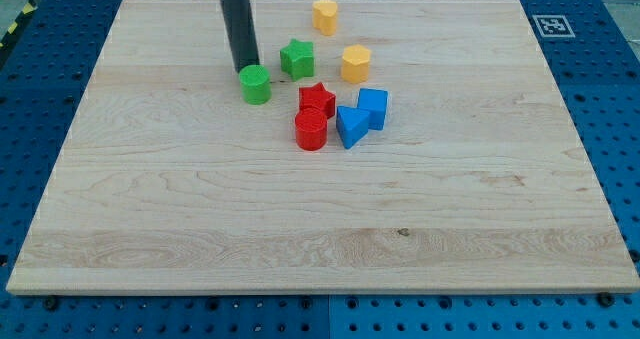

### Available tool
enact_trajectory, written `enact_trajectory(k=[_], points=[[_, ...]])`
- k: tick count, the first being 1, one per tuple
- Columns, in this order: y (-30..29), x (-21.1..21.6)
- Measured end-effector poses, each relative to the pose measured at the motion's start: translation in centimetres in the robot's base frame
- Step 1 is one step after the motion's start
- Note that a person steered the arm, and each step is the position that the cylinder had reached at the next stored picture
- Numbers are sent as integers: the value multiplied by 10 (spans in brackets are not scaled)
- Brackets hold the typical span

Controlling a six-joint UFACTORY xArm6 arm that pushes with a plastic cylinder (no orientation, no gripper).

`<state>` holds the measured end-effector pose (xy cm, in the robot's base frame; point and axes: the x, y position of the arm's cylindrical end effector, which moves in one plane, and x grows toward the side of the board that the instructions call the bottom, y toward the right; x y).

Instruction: Push the green circle towards left

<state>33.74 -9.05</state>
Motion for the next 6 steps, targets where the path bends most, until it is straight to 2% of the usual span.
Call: enact_trajectory(k=[2, 3, 5, 6], points=[[54, 34], [54, 41], [-8, 41], [-15, 44]])
